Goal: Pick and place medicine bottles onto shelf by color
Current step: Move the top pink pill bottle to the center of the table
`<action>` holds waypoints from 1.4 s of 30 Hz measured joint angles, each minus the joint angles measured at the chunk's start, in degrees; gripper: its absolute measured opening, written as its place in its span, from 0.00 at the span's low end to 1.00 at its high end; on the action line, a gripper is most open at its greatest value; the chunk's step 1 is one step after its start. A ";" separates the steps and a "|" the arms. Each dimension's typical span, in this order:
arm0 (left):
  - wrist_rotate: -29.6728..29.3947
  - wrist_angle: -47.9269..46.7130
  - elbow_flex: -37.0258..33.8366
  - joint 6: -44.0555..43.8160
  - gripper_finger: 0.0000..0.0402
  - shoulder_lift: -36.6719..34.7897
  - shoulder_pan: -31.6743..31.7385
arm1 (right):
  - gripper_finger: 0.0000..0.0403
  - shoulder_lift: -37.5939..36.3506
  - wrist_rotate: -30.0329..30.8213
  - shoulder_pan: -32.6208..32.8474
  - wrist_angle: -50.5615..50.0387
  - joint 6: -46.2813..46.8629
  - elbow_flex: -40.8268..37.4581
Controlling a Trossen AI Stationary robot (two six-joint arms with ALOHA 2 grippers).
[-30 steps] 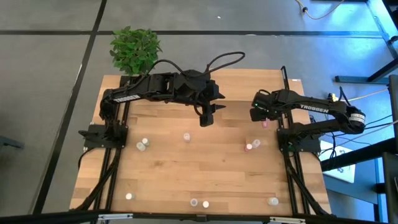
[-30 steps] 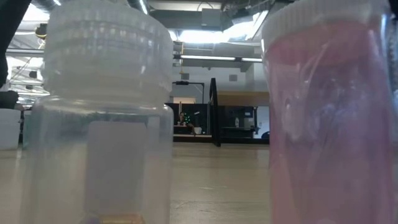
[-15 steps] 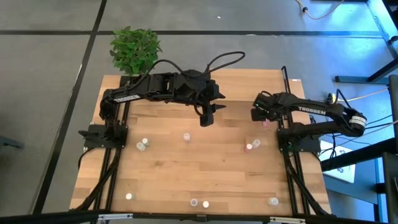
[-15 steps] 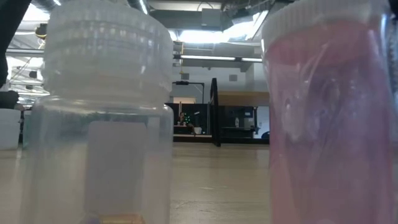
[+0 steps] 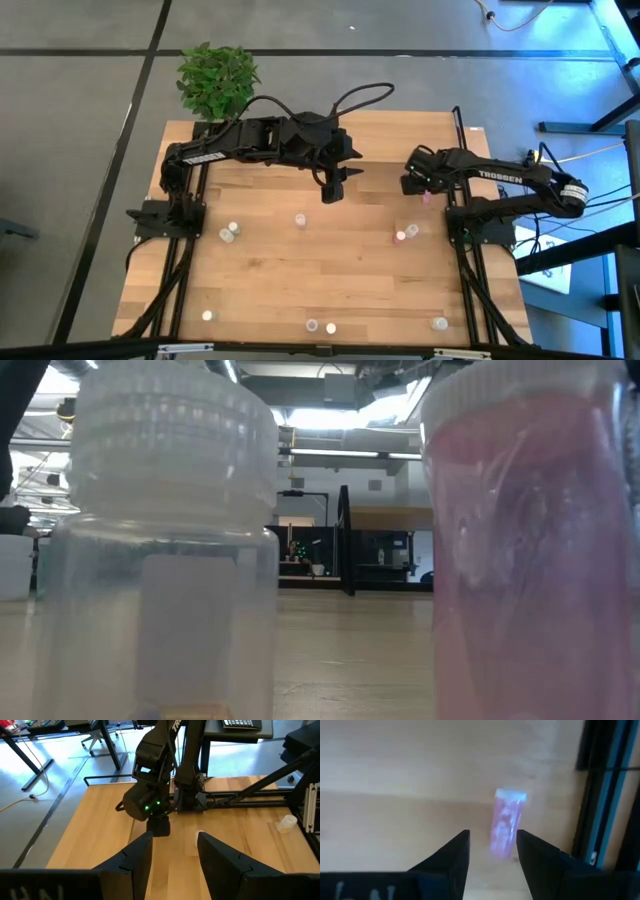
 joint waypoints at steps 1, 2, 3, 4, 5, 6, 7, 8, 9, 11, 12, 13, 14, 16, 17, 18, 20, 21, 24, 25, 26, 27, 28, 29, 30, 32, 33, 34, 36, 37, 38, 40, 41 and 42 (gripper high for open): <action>0.00 0.00 0.00 0.00 0.38 0.00 0.02 | 0.41 0.04 -0.18 0.47 -0.59 0.10 0.66; 0.00 -0.02 0.00 0.00 0.38 0.00 0.02 | 0.41 0.02 -0.03 1.01 -0.89 0.36 1.35; 0.00 -0.01 0.00 0.00 0.38 0.00 0.04 | 0.41 0.00 0.02 1.51 -1.04 0.77 2.08; 0.00 -0.01 0.00 0.00 0.38 0.00 0.04 | 0.41 -0.04 0.21 2.07 -1.26 1.25 2.65; 0.00 -0.02 0.00 0.00 0.38 0.00 0.04 | 0.41 -0.09 0.44 2.66 -1.91 1.52 3.10; 0.00 -0.02 0.00 0.00 0.38 0.00 0.04 | 0.41 -0.19 0.98 3.26 -2.55 1.81 3.39; 0.00 -0.02 0.00 0.00 0.38 0.00 0.04 | 0.41 -0.26 1.20 4.03 -3.11 2.59 3.73; 0.00 -0.02 0.00 0.00 0.38 0.00 0.04 | 0.41 -0.46 1.51 4.78 -3.55 3.30 3.92; 0.00 -0.02 0.00 0.00 0.38 0.00 0.04 | 0.41 -0.68 2.12 5.61 -4.24 3.80 3.99; -0.02 -0.02 0.00 -0.02 0.38 0.00 0.04 | 0.41 -1.36 2.56 7.46 -5.32 4.53 4.00; -0.02 -0.02 0.00 -0.02 0.38 0.00 0.04 | 0.41 -1.78 2.61 8.41 -5.41 4.58 4.00; -0.02 -0.02 0.00 -0.02 0.38 0.00 0.04 | 0.41 -2.30 2.73 9.41 -5.40 4.60 4.00; -0.02 -0.02 0.00 -0.03 0.38 0.00 0.04 | 0.41 -2.92 2.73 10.45 -5.41 4.76 4.00; -0.02 -0.02 0.00 -0.04 0.38 0.00 0.04 | 0.41 -4.18 2.83 12.29 -5.48 6.48 4.00; -0.02 -0.02 0.00 -0.03 0.38 0.00 0.04 | 0.41 -4.82 2.93 13.05 -5.70 7.51 4.00; -0.02 -0.02 0.00 -0.04 0.38 0.00 0.04 | 0.41 -5.33 2.96 13.75 -6.11 7.97 4.00; -0.04 -0.02 0.00 -0.04 0.38 0.00 0.04 | 0.41 -5.99 3.00 15.27 -7.45 9.43 4.00; -0.04 -0.02 0.00 -0.05 0.38 0.00 0.04 | 0.41 -6.20 3.04 16.10 -7.83 9.79 4.00; -0.04 -0.02 0.00 -0.07 0.38 0.00 0.04 | 0.41 -6.32 3.48 18.65 -8.08 10.00 3.97; -0.04 -0.02 0.00 -0.07 0.38 0.00 0.04 | 0.41 -6.30 4.09 19.34 -8.04 10.38 3.97; -0.04 -0.02 0.00 -0.07 0.38 0.00 0.04 | 0.41 -6.17 4.57 19.94 -8.06 10.77 3.97; -0.04 0.00 0.00 -0.07 0.38 0.00 0.04 | 0.41 -6.09 4.65 20.33 -8.12 11.14 3.96; -0.04 -0.02 0.00 -0.07 0.38 0.00 0.04 | 0.41 -6.04 4.65 20.52 -8.30 12.02 3.95; -0.04 -0.02 0.00 -0.08 0.38 0.00 0.04 | 0.41 -5.96 4.65 20.59 -8.65 12.90 3.95; -0.04 -0.02 0.00 -0.09 0.38 0.00 0.04 | 0.41 -5.91 4.61 20.60 -9.06 13.64 3.95; -0.04 -0.02 0.00 -0.09 0.38 0.00 0.04 | 0.41 -5.68 4.39 21.00 -9.54 13.66 3.93; -0.04 0.00 0.00 -0.09 0.38 0.00 0.04 | 0.41 -5.58 4.39 21.45 -9.46 13.60 3.93; -0.04 -0.02 0.00 -0.09 0.38 0.00 0.04 | 0.41 -5.49 4.34 22.04 -9.40 13.43 3.93; -0.05 0.00 0.00 -0.10 0.38 0.00 0.04 | 0.41 -5.01 4.30 23.21 -9.44 12.10 3.93; -0.04 0.00 0.00 -0.09 0.38 0.00 0.04 | 0.41 -4.65 4.37 23.64 -9.42 11.07 3.93; -0.04 0.00 0.00 -0.11 0.38 0.00 0.04 | 0.41 -4.24 4.52 24.12 -9.47 10.63 3.93; -0.04 0.00 0.00 -0.11 0.38 0.00 0.04 | 0.41 -3.18 4.58 24.49 -9.54 10.93 3.81; -0.04 0.00 0.00 -0.11 0.38 0.00 0.04 | 0.41 -2.68 4.20 24.57 -9.41 11.55 3.50; -0.04 0.00 0.00 -0.12 0.38 0.00 0.04 | 0.41 -2.22 3.32 24.55 -9.33 12.63 2.98</action>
